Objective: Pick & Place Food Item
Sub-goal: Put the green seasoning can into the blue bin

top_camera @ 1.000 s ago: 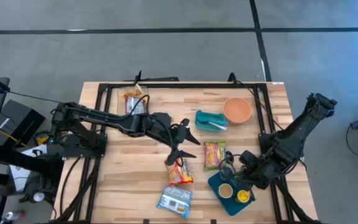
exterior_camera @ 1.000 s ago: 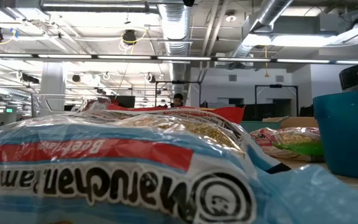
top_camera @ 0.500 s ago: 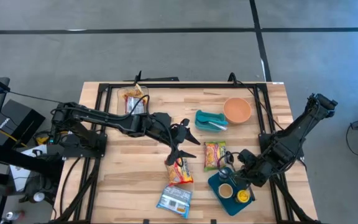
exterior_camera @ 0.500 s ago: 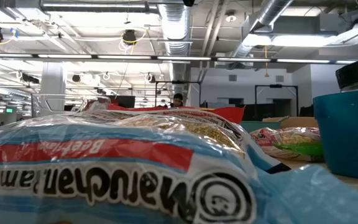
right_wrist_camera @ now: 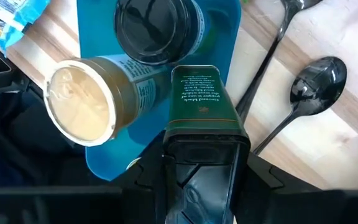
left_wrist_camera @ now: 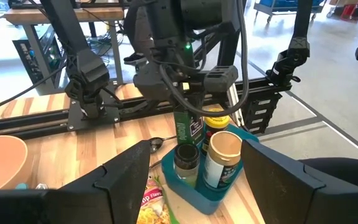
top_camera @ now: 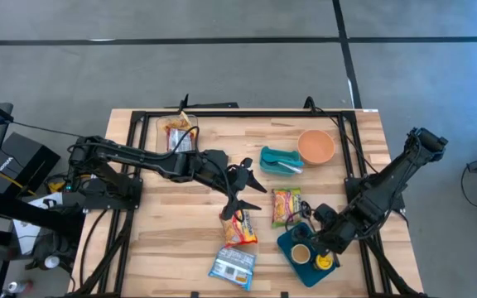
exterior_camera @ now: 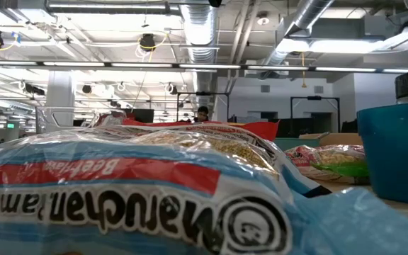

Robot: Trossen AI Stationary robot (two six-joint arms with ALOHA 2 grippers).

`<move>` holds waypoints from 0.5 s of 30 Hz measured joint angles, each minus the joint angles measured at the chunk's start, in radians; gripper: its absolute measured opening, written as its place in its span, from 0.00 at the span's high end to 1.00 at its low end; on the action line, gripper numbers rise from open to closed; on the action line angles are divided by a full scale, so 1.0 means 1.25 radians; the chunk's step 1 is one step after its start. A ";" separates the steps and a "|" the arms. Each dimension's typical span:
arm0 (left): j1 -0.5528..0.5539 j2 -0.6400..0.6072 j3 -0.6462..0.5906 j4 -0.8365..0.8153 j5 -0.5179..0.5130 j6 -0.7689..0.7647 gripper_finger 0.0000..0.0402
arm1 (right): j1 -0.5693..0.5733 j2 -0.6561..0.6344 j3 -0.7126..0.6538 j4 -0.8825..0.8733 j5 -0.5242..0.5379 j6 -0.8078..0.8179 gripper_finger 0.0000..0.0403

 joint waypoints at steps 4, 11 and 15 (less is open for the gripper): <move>0.000 0.000 0.000 0.000 0.000 0.001 0.39 | -0.010 -0.001 0.000 0.000 0.000 0.001 0.71; 0.000 0.000 0.000 0.000 0.000 0.002 0.39 | -0.027 -0.001 0.000 0.000 -0.002 -0.001 0.71; 0.000 0.000 0.000 0.000 0.000 0.002 0.39 | -0.025 -0.001 0.000 0.002 -0.002 0.000 0.71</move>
